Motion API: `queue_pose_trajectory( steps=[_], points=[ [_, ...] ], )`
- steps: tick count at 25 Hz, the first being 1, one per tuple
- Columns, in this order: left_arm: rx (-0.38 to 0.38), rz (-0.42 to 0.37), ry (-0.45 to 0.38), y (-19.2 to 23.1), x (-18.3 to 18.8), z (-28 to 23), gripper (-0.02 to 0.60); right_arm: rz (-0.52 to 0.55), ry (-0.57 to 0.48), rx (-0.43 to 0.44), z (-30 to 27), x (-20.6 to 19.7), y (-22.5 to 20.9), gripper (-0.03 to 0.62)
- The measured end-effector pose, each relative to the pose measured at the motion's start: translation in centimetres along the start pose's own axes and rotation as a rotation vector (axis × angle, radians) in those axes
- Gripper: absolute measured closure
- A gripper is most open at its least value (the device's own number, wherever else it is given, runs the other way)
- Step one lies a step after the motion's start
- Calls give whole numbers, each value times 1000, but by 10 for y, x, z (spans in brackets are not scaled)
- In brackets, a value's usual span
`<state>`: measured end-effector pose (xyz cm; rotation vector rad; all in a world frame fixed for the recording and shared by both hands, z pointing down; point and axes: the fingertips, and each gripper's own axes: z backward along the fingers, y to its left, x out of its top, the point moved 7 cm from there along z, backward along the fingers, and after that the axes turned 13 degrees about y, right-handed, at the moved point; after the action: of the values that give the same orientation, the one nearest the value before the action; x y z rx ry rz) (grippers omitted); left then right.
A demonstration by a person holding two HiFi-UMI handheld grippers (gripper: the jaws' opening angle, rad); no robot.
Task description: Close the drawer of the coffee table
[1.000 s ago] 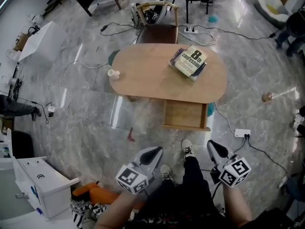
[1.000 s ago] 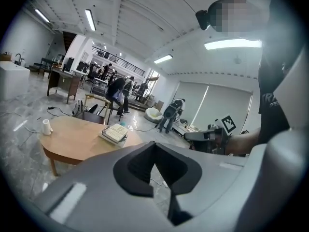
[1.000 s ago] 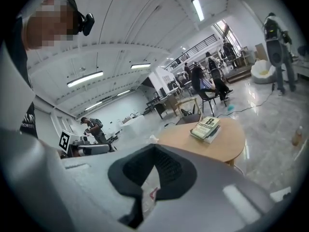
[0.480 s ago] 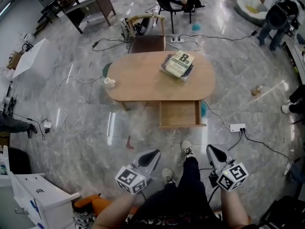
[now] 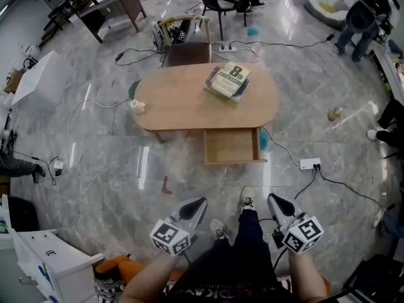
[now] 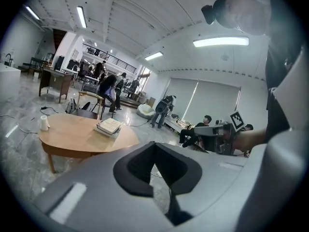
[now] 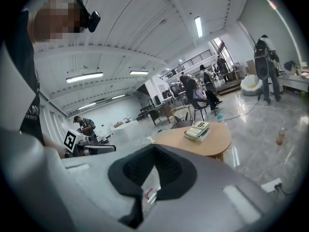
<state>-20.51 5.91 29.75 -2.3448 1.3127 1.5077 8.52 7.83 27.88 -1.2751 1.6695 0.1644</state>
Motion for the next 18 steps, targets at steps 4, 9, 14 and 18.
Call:
queue_pose_trajectory(
  steps=[4, 9, 14, 18],
  points=[
    [6, -12, 8, 2, 1, -15, 581, 16, 11, 22, -5, -1, -22, 594],
    [33, -22, 43, 9, -2, -38, 581, 8, 36, 49, -27, -4, -56, 594],
    [57, -11, 80, 23, -13, -68, 581, 8, 85, 69, -63, -13, -95, 594],
    [90, 8, 118, 41, -32, -95, 581, 39, 129, 95, -97, -20, -119, 594]
  ],
)
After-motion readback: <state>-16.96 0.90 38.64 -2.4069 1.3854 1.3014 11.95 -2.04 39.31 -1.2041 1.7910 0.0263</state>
